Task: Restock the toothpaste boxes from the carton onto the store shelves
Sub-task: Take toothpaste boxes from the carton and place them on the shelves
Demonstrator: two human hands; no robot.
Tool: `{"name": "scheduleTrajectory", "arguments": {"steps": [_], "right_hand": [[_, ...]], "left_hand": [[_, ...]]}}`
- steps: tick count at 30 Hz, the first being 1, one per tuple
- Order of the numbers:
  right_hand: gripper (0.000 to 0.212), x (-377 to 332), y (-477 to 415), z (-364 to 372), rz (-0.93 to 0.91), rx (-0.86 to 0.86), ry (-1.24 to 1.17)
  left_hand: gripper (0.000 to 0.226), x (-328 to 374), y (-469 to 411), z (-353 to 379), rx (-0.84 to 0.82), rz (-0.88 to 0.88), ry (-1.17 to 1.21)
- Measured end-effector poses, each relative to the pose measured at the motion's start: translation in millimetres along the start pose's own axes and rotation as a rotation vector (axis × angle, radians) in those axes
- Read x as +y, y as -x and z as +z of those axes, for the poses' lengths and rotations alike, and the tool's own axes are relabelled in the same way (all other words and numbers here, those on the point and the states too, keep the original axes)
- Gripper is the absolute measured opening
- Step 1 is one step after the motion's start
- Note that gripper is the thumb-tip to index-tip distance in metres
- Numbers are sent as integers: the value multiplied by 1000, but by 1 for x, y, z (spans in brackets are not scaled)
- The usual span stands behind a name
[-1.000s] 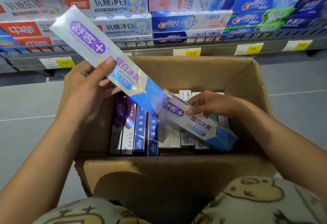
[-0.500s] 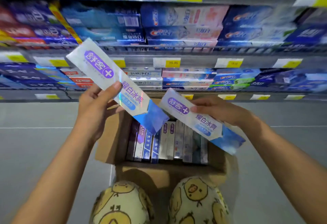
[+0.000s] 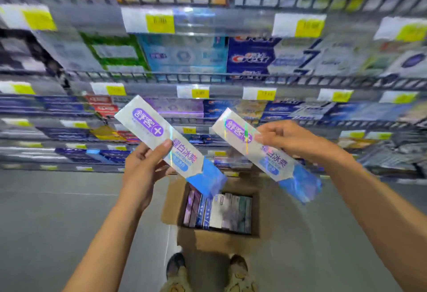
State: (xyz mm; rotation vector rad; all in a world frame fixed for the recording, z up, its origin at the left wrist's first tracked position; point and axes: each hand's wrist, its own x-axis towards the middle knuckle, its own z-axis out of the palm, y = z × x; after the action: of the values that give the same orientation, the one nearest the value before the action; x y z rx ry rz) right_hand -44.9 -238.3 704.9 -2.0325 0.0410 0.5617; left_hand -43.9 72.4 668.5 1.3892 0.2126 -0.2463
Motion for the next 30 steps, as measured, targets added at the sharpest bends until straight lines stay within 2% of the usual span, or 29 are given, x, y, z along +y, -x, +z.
{"name": "scheduleTrajectory", "arguments": {"steps": [1,3,7,9,11,14,16,19,20,25,30], "right_hand": [[70,-23,14,-11,-16,2,9],[64,-67,41,-32,-54,20,18],[48,-140,87,-71,-154,31,84],[43,-174,108,-85,-235,50,127],[52,-203,125,-97,-301,113,212],[61,-238,144,-108,-361,170,320],[54,-254,152,-115,-409,210,372],[32,-274,163,-119,-488,227,373],[31,-280,165,-120,-507,220,363],[44,-301,161,-110,-574,214,374],[53,-323,137,-97,-688,306,277]], "left_hand": [[67,23,11,5,-5,14,7],[72,63,30,14,-5,34,17],[68,130,55,28,7,116,32],[59,158,65,34,15,168,36],[42,184,74,40,30,224,29],[58,214,87,45,34,292,34],[60,230,95,47,39,335,54],[47,248,106,49,21,396,121],[48,253,110,49,22,412,141],[75,264,126,43,65,493,208],[58,270,130,27,121,549,291]]}}
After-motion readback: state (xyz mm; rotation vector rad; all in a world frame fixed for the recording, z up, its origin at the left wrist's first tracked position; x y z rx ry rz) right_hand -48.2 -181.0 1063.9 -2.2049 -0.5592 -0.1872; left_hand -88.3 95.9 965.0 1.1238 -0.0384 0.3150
